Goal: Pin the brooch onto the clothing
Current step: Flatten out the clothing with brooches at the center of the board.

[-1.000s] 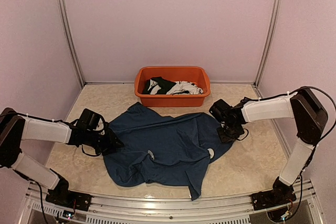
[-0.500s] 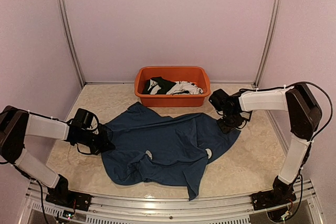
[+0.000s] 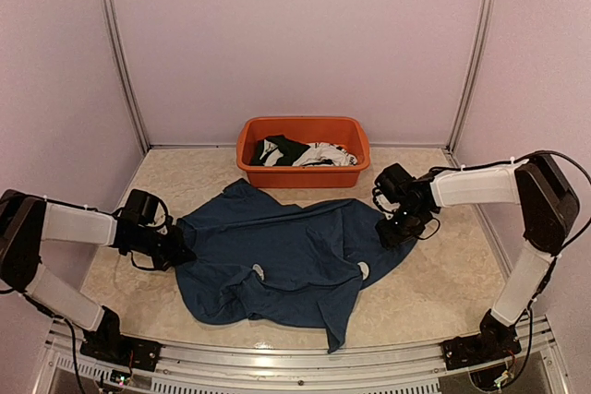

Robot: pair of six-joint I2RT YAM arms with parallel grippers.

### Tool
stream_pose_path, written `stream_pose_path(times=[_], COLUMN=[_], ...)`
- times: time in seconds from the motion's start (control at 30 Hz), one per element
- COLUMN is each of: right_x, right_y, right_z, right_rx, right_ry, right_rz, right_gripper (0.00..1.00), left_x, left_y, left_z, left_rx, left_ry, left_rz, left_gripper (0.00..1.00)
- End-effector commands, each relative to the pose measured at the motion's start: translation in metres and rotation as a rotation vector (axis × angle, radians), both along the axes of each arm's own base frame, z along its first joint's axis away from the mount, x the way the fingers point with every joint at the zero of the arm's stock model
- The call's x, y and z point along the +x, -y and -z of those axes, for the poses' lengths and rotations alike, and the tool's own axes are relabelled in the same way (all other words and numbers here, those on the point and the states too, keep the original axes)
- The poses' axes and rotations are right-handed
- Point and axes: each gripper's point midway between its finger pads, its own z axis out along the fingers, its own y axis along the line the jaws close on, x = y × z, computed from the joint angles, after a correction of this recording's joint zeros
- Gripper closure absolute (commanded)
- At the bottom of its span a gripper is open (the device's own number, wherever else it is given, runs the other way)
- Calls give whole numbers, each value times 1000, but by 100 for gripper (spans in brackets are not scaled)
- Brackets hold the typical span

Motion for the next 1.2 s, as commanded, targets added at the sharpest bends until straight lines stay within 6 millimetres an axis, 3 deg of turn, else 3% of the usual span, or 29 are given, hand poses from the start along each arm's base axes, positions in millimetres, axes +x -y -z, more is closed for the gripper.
stream_pose_path(times=[0.0, 0.13, 0.2, 0.33, 0.63, 0.83, 0.97, 1.17], right_x=[-3, -4, -3, 0, 29, 46, 67, 102], right_y=[-12, -9, -3, 5, 29, 48, 69, 88], right_z=[21, 32, 34, 30, -2, 0, 2, -14], right_rx=[68, 54, 27, -8, -167, -252, -332, -458], right_ry=[-48, -76, -75, -61, 25, 42, 64, 139], right_rz=[0, 0, 6, 7, 31, 49, 87, 121], right_gripper=[53, 88, 100, 100, 100, 100, 100, 100], left_x=[-6, -6, -6, -5, -9, -7, -6, -5], left_y=[-15, -19, -19, -20, -35, -57, -59, -59], left_z=[4, 5, 6, 9, 34, 39, 39, 38], left_rx=[42, 49, 43, 49, 166, 272, 240, 226], left_ry=[-14, -19, -25, -36, -201, -264, -264, -245], left_rz=[-31, -44, -47, -46, -100, -178, -191, -200], left_gripper=[100, 100, 100, 100, 100, 100, 100, 100])
